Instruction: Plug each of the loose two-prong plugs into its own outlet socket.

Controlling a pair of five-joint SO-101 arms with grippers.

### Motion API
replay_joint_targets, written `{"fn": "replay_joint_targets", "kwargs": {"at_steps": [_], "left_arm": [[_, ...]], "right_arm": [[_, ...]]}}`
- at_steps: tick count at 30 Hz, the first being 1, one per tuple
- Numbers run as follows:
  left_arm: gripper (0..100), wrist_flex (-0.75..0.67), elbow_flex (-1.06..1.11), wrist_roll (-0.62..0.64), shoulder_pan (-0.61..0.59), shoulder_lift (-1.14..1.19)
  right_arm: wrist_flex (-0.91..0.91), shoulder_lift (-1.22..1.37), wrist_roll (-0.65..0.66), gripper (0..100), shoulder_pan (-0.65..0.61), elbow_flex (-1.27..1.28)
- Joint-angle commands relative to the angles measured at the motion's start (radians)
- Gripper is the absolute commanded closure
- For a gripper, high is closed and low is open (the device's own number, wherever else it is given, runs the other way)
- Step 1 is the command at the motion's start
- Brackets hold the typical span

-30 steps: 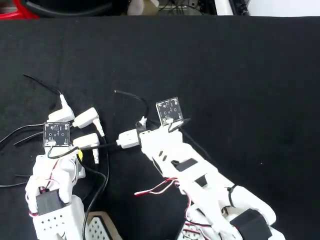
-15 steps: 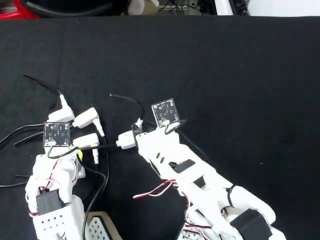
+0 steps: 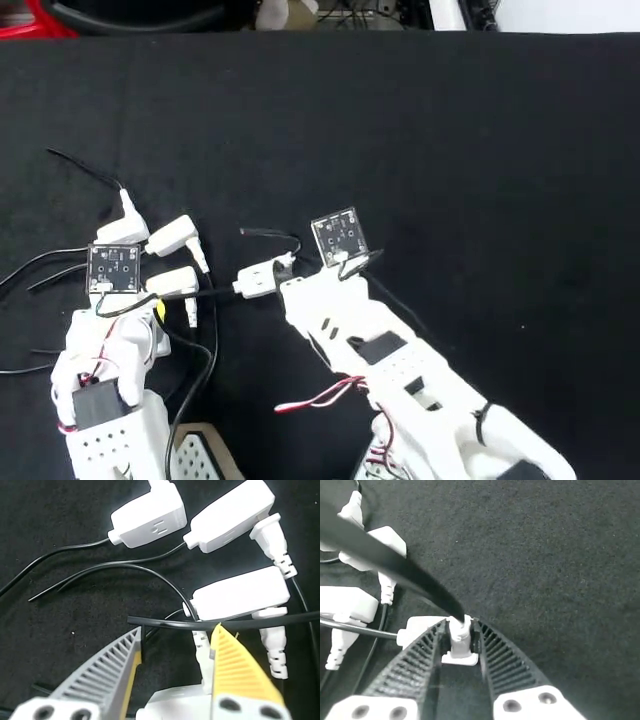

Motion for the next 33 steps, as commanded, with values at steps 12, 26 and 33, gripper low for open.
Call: {"fn": "replay_joint_targets", "kwargs": {"at_steps": [12, 26, 33], "left_arm": [[78, -0.017, -0.004, -0.005, -0.012, -0.002], [78, -0.017, -0.004, -0.005, -0.012, -0.002], [78, -0.017, -0.004, -0.005, -0.012, -0.002]], "right_arm": [[-0.009, 0.246, -0.011, 98.6, 0.032, -0.127], [0.252, 0.18, 0.02, 98.5, -0.002, -0.196], [0.258, 0.219, 0.02, 98.5, -0.1, -0.214]]}}
